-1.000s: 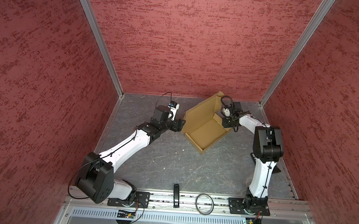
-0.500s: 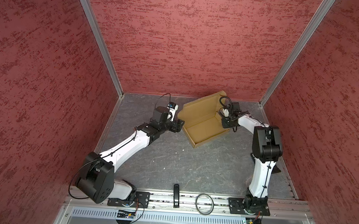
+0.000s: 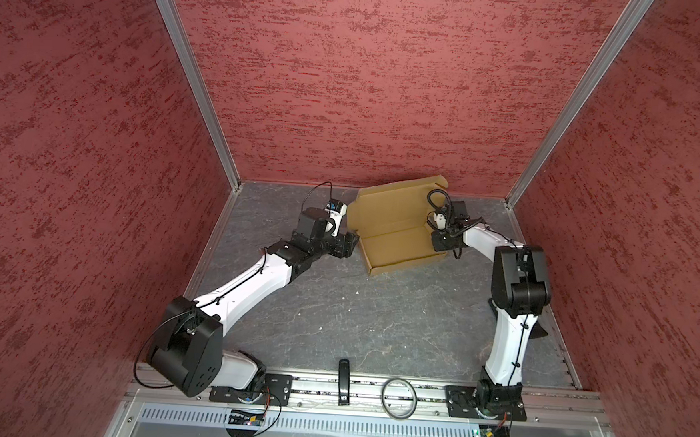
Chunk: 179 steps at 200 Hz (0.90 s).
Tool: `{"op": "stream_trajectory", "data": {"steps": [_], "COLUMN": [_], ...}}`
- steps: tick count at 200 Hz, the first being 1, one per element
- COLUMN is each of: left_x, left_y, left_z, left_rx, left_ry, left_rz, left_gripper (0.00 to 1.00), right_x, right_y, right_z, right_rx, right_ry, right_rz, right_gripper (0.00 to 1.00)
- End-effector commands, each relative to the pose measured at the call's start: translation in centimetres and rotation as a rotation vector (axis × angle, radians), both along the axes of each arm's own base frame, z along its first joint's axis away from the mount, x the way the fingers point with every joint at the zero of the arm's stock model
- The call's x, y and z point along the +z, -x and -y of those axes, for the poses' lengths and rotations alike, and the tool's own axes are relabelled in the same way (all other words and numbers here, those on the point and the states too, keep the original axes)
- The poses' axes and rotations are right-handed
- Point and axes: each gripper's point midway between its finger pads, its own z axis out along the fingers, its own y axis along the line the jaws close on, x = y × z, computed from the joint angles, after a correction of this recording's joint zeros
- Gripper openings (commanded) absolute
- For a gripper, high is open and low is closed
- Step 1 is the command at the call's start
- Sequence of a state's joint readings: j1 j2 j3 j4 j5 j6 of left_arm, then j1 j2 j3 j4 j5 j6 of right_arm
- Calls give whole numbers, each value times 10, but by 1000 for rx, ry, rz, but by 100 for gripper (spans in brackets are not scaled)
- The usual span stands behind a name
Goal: Assemble paper box
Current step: Fold the bottom flaps of a flat cardboard box at the center of the table.
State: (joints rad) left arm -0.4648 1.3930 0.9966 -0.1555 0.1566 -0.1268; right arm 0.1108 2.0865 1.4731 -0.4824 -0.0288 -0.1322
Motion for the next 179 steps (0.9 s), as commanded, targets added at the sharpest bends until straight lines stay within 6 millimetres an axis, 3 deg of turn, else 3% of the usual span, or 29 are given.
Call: {"op": "stream_trajectory", "data": {"steps": [1,46,108,179], "left_x": [-2,-6,-30,-29], "left_y": [-4,-5,1,4], "left_z": [1,4,25,27], "left_rx": [0,-1,-27,-30], "left_ry": [16,33,26,43], "left_rz": [1,-22,-89,-85], "left_gripper": [73,73,73,73], "right_x": [-11,-12,-4,9], "right_y": [4,5,-3,-25], "right_z": [0,-1,-5,-7], "right_rx": [6,10,-10,-77], "right_ry": [29,35,8,-41], "right_rz": [-14,-14,27,134], "right_gripper": [11,8,23,23]}}
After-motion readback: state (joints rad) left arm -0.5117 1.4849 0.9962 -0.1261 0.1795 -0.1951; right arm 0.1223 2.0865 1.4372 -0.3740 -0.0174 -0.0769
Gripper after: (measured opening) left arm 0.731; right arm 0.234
